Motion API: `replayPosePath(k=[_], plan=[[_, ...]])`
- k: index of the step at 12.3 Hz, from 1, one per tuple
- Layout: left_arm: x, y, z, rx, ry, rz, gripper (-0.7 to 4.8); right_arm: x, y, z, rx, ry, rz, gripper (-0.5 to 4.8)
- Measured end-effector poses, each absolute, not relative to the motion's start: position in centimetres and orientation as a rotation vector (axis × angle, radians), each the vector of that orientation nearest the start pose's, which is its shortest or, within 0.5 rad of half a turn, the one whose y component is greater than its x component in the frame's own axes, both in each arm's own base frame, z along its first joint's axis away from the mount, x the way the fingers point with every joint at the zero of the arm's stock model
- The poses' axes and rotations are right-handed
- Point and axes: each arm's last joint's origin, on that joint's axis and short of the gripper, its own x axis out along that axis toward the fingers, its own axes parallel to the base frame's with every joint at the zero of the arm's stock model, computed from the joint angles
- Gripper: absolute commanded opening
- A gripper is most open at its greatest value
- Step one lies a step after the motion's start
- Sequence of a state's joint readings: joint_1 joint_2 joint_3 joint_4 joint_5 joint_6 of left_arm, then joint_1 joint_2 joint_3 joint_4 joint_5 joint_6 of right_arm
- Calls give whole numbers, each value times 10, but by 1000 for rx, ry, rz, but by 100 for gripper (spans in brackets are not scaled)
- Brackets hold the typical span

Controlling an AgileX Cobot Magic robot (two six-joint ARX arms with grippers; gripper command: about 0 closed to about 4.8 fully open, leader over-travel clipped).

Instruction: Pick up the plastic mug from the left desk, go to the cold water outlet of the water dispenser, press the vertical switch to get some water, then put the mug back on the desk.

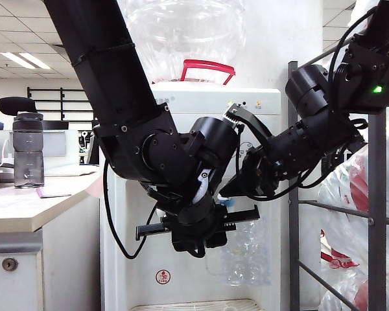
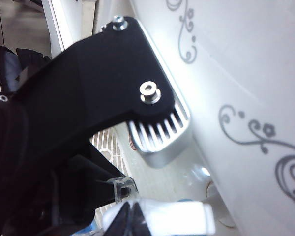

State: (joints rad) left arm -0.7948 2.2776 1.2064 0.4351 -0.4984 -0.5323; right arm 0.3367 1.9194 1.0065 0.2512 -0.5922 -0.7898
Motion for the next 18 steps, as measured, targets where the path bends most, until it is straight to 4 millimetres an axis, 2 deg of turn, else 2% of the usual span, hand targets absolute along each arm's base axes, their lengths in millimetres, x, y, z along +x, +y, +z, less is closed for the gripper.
replayPosePath(k=[8,15,18], plan=[[316,-302,63,-130,566,-141,-7,353,141,141,-623,287,1095,-4],[316,-301,62,-129,568,-140,-7,346,129,182,-620,245,1014,-4],[315,-301,61,-121,578,-138,-7,345,124,190,-587,247,986,-4]])
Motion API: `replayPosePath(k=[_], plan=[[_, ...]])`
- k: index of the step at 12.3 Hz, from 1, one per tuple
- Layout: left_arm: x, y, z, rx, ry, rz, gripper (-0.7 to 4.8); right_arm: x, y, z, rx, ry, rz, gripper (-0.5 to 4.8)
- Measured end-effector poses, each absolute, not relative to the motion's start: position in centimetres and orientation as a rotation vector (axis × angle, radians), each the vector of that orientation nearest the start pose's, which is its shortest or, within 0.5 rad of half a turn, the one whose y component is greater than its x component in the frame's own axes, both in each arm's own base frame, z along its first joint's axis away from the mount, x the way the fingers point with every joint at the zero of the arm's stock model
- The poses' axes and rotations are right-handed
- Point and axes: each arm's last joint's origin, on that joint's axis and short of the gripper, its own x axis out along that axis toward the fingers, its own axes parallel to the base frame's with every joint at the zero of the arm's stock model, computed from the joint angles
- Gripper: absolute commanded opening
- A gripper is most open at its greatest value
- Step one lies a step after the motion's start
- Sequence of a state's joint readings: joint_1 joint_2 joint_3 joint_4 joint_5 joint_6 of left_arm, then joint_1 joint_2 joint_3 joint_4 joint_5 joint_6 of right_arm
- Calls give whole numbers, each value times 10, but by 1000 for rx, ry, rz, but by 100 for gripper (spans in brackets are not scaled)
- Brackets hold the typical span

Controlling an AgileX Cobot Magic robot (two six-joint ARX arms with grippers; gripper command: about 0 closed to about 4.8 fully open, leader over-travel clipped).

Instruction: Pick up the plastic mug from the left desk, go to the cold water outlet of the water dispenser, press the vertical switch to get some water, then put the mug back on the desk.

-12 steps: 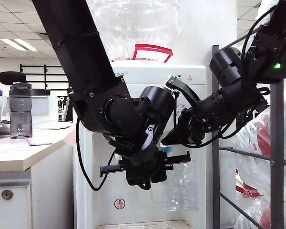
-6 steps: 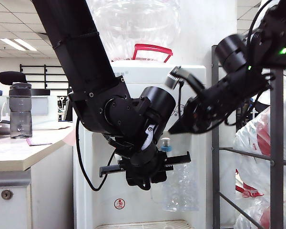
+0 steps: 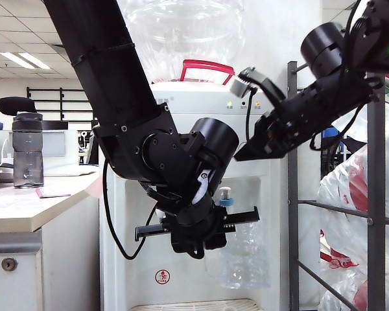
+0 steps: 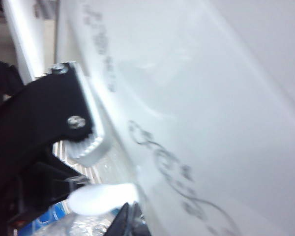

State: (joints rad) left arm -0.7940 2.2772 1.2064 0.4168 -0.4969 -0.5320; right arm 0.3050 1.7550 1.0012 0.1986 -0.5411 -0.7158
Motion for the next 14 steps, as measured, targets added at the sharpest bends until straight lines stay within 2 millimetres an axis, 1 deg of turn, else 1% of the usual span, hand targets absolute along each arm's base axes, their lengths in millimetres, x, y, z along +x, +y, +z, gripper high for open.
replayPosePath(k=[3,7,11,14], plan=[[311,-302,58,-101,619,-166,-7,343,122,203,-547,239,958,-4],[309,-304,59,-101,629,-181,-7,342,122,204,-524,246,953,-4],[304,-296,54,-77,656,-166,-7,342,122,207,-527,242,940,-4],[297,-289,56,-89,641,-169,-7,341,122,211,-531,231,930,-4]])
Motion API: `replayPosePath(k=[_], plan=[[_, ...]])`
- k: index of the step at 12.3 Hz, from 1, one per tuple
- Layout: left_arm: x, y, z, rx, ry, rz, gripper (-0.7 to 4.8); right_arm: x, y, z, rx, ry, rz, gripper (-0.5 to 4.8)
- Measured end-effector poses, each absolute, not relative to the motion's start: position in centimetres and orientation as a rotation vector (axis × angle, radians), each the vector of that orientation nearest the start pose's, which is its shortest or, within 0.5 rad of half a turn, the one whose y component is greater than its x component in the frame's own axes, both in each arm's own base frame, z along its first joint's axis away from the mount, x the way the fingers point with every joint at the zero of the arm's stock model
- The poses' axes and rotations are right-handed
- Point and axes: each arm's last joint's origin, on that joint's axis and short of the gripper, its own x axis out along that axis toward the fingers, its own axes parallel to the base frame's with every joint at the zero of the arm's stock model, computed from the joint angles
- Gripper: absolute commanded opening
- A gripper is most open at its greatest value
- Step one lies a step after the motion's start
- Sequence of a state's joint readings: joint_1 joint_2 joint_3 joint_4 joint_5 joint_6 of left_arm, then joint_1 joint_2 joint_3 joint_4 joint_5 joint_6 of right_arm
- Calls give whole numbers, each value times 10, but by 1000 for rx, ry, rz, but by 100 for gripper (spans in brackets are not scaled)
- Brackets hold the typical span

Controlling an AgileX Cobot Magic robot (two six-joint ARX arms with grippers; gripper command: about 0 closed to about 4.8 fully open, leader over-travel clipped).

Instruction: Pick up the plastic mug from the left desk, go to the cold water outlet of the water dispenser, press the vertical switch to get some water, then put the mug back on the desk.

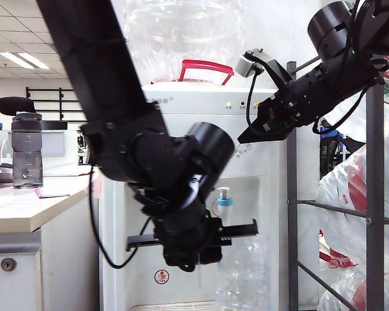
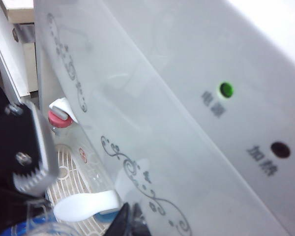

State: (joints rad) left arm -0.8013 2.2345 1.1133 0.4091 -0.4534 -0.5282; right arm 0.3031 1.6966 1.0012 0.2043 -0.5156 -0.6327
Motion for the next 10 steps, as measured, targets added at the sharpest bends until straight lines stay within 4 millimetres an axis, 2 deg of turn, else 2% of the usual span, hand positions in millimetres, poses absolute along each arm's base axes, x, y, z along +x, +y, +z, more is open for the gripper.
replayPosePath(k=[5,10], plan=[[281,-279,65,-130,589,-201,-7,339,121,220,-510,208,916,-4],[265,-267,87,-199,499,-237,-7,332,119,240,-472,164,892,-4]])
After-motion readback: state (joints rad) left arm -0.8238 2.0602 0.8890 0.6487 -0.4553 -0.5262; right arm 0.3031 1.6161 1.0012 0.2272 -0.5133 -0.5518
